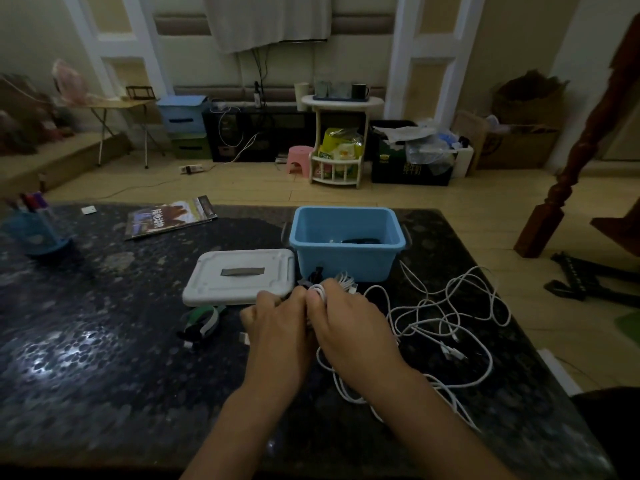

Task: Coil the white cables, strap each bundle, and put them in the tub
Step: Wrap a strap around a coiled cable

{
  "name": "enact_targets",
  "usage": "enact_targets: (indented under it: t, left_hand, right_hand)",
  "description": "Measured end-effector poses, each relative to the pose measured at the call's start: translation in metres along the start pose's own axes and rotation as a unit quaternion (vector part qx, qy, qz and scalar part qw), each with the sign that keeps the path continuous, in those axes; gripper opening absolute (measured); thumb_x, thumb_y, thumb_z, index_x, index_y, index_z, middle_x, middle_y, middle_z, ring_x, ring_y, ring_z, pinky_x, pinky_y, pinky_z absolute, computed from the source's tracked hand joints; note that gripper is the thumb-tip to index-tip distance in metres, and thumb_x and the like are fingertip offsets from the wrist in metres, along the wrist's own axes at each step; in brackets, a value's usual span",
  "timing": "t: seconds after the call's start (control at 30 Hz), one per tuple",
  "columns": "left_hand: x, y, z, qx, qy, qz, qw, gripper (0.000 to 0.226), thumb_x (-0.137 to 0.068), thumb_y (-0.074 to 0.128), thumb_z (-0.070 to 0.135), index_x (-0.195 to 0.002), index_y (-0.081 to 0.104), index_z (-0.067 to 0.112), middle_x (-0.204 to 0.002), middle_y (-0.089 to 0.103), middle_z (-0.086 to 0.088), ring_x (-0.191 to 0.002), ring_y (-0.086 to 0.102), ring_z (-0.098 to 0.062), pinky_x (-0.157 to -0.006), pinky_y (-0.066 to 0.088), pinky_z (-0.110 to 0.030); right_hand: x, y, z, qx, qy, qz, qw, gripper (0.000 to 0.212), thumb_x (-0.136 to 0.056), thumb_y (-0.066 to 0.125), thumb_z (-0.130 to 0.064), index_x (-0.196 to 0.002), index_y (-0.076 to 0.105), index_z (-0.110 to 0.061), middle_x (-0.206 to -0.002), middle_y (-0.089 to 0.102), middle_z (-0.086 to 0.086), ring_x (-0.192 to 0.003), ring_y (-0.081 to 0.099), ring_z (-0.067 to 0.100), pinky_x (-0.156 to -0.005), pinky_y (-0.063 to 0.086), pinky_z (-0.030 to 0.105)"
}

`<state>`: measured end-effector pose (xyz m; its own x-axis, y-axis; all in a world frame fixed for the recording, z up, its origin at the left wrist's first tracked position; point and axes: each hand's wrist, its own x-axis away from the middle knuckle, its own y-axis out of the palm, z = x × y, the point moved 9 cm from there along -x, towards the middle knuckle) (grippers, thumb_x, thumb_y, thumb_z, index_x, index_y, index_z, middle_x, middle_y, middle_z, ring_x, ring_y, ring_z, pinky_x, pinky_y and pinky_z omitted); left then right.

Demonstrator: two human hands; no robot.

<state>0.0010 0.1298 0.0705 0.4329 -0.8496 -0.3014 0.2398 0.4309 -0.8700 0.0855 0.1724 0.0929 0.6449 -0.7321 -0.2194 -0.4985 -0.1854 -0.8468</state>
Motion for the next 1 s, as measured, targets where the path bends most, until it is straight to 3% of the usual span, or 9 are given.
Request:
enact_targets:
  t: [0.23,0.33,0.4,0.53,0.7,0.73,0.83,0.93,1.0]
  left_hand:
    - [0.005,0.014,0.0,0.01,0.008,-0.075,0.997,0.03,-0.1,0.048,0.027,-0.129,0.039,0.022,-0.109,0.068,-0.004,-0.096,0.066,-0.025,-0.076,0.049,-0.036]
    - [0.003,0.013,-0.004,0.181,-0.016,-0.104,0.978,0.029,-0.092,0.063,0.028,-0.119,0.053,0.034,-0.102,0.07,0.008,-0.091,0.065,-0.006,-0.074,0.05,-0.022]
    - [0.001,0.015,-0.005,0.271,-0.032,-0.157,0.949,0.018,-0.086,0.072,0.027,-0.098,0.061,0.034,-0.087,0.07,0.011,-0.077,0.064,0.003,-0.068,0.05,-0.018]
    - [0.014,0.018,0.002,0.397,-0.069,-0.26,0.878,0.013,-0.088,0.073,0.016,-0.085,0.061,0.011,-0.055,0.057,0.001,-0.043,0.046,-0.01,-0.042,0.037,-0.023]
    - [0.03,0.031,0.003,0.528,-0.124,-0.361,0.758,0.014,-0.09,0.071,0.018,-0.087,0.058,0.013,-0.051,0.037,-0.003,-0.04,0.029,-0.011,-0.041,0.022,-0.023]
    - [0.029,0.033,0.003,0.515,-0.115,-0.362,0.768,0.015,-0.091,0.07,0.02,-0.084,0.058,0.015,-0.052,0.037,-0.003,-0.04,0.03,-0.012,-0.041,0.022,-0.023]
    - [0.013,0.027,0.001,0.331,-0.005,-0.267,0.905,0.014,-0.093,0.067,0.028,-0.081,0.063,0.025,-0.061,0.06,0.003,-0.051,0.054,-0.012,-0.051,0.043,-0.03]
    - [0.011,0.031,0.0,0.242,0.049,-0.231,0.941,0.006,-0.093,0.065,0.032,-0.088,0.063,0.035,-0.087,0.071,0.008,-0.081,0.067,-0.005,-0.071,0.052,-0.026]
    - [0.009,0.033,-0.011,0.175,0.033,-0.223,0.959,0.009,-0.094,0.062,0.029,-0.086,0.06,0.033,-0.086,0.067,0.009,-0.082,0.065,-0.009,-0.069,0.05,-0.025]
  right_hand:
    - [-0.005,0.008,0.013,-0.022,0.037,-0.013,0.999,0.043,-0.103,0.027,-0.056,-0.1,0.053,-0.021,-0.095,0.066,0.004,-0.088,0.061,0.026,-0.08,0.051,0.044]
    - [-0.011,0.004,0.008,-0.038,-0.034,-0.009,0.999,0.032,-0.106,0.035,-0.044,-0.099,0.056,-0.021,-0.093,0.067,0.008,-0.088,0.062,0.029,-0.079,0.05,0.047]
    - [-0.013,0.002,0.01,-0.089,-0.059,-0.011,0.994,0.028,-0.105,0.042,-0.041,-0.094,0.058,-0.02,-0.088,0.068,0.007,-0.086,0.063,0.028,-0.079,0.048,0.046]
    - [-0.013,0.005,0.008,-0.142,-0.108,-0.03,0.984,0.019,-0.104,0.047,-0.037,-0.089,0.059,-0.032,-0.085,0.067,-0.005,-0.083,0.062,0.014,-0.079,0.049,0.042]
    - [-0.01,0.003,0.01,-0.221,-0.147,-0.04,0.963,0.019,-0.101,0.048,-0.033,-0.084,0.057,-0.035,-0.075,0.059,-0.017,-0.074,0.058,0.002,-0.069,0.045,0.025]
    - [-0.009,0.004,0.013,-0.228,-0.146,-0.042,0.962,0.019,-0.101,0.049,-0.032,-0.084,0.057,-0.034,-0.075,0.059,-0.017,-0.074,0.058,0.001,-0.069,0.045,0.023]
    - [-0.007,0.008,0.024,-0.231,-0.122,-0.055,0.964,0.017,-0.102,0.052,-0.029,-0.09,0.064,-0.03,-0.082,0.063,-0.016,-0.079,0.061,0.0,-0.073,0.047,0.022]
    - [0.007,0.014,0.031,-0.202,-0.086,-0.069,0.973,0.012,-0.1,0.056,-0.036,-0.109,0.064,-0.035,-0.1,0.066,-0.018,-0.094,0.061,-0.001,-0.084,0.051,0.027]
    - [0.022,0.023,0.041,-0.176,-0.032,-0.085,0.98,0.046,-0.095,0.059,-0.047,-0.139,0.045,-0.044,-0.13,0.059,-0.017,-0.115,0.056,0.0,-0.099,0.048,0.033]
